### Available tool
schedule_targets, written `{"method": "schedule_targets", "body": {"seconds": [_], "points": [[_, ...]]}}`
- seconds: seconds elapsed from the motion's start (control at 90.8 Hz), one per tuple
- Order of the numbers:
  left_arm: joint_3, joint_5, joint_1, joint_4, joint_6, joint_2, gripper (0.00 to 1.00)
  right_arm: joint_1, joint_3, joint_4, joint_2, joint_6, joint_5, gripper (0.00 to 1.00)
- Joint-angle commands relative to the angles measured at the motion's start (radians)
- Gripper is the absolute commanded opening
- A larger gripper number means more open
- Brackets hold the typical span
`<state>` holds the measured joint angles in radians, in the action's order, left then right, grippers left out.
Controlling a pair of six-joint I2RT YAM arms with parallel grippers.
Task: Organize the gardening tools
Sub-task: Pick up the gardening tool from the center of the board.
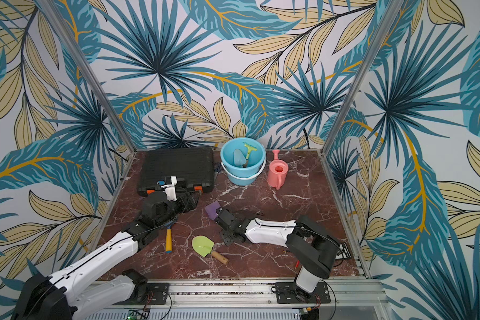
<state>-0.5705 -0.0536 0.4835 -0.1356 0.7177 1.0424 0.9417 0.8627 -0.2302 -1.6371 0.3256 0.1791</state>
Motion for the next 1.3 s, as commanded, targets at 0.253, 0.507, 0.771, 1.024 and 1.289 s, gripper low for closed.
{"method": "schedule_targets", "body": {"seconds": [0.253,0.507,0.771,1.024,1.289], "points": [[0.01,-0.076,0.117,-0.263,0.076,0.212,0.74,0.002,-0.153,0.173,0.274,-0.005,0.056,0.06],[-0.048,-0.086,0.138,-0.319,0.106,0.352,0.52,0.002,-0.172,0.177,0.321,-0.004,0.073,0.06],[-0.075,-0.056,0.14,-0.307,0.092,0.352,0.31,0.002,-0.179,0.175,0.342,-0.004,0.074,0.06],[-0.141,-0.067,0.139,-0.236,0.03,0.346,0.0,0.002,-0.207,0.191,0.404,0.001,0.112,0.26],[-0.373,0.065,0.138,-0.004,-0.223,0.301,0.0,0.002,-0.267,0.169,0.539,0.048,0.353,0.91]]}}
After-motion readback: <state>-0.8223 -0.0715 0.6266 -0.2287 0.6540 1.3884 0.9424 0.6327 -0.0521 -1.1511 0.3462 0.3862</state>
